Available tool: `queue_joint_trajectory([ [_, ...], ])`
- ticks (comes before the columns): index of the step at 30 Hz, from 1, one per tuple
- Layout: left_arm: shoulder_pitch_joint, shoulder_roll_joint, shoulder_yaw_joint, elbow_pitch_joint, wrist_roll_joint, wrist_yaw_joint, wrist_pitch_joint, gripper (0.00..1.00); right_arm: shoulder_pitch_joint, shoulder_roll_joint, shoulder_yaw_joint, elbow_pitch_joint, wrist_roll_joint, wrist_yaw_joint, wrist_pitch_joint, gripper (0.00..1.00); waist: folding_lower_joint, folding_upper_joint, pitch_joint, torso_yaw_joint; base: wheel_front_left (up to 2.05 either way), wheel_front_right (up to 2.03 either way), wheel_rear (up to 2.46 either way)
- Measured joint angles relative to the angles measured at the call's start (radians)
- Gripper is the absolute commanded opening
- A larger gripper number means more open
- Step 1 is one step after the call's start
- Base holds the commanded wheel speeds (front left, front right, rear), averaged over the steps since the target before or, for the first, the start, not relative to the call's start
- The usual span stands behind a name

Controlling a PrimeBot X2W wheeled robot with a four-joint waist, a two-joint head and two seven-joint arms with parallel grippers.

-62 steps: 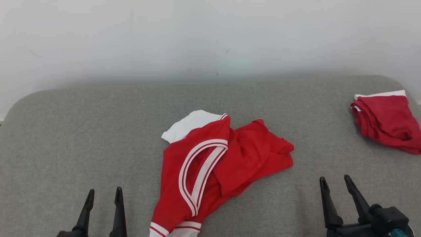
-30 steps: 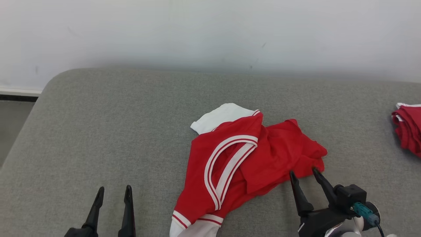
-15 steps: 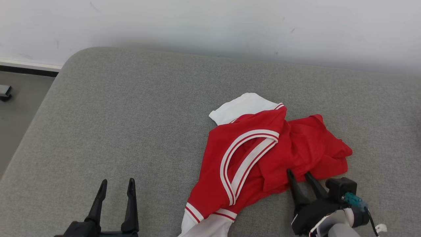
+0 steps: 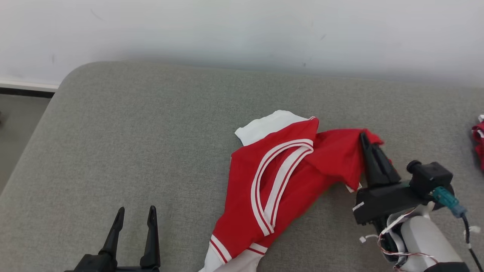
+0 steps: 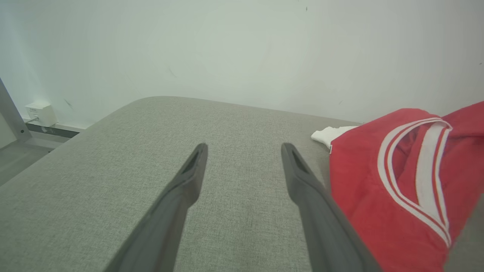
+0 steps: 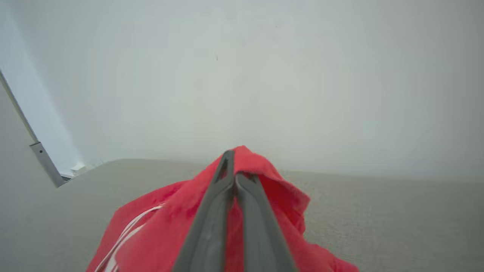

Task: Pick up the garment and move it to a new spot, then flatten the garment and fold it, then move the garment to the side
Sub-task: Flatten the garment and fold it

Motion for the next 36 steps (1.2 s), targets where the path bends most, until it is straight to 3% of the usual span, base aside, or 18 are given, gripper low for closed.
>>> queue_joint_trajectory([
  [9, 0.007, 0.000, 0.002, 0.015, -0.007, -0.001, 0.000, 1.00, -0.018, -0.049, 0.046, -0.190, -0.011, 0.000, 0.007, 0.00, 0.0000, -0.0001, -0.045, -0.031, 0.00, 0.00, 0.00],
  [16, 0.025, 0.000, -0.003, 0.012, -0.021, 0.005, 0.000, 1.00, 0.074, -0.056, 0.062, -0.372, 0.020, 0.000, 0.125, 0.00, -0.0001, 0.0000, -0.069, -0.044, 0.00, 0.00, 0.00],
  [21, 0.025, 0.000, -0.010, 0.011, -0.029, 0.008, 0.000, 1.00, 0.097, -0.057, 0.052, -0.392, 0.026, 0.000, 0.166, 0.00, 0.0000, 0.0000, -0.058, -0.043, 0.00, 0.00, 0.00],
  [27, 0.004, 0.000, -0.034, 0.015, -0.037, 0.009, 0.000, 1.00, 0.026, -0.058, 0.061, -0.278, 0.020, 0.000, 0.166, 0.00, -0.0001, -0.0001, -0.032, -0.028, 0.00, 0.00, 0.00],
  [36, -0.049, 0.000, -0.082, 0.032, -0.064, 0.012, 0.000, 1.00, -0.210, -0.094, 0.089, 0.108, 0.007, 0.000, 0.147, 0.00, 0.0000, 0.0000, 0.023, 0.023, 0.00, 0.00, 0.00],
])
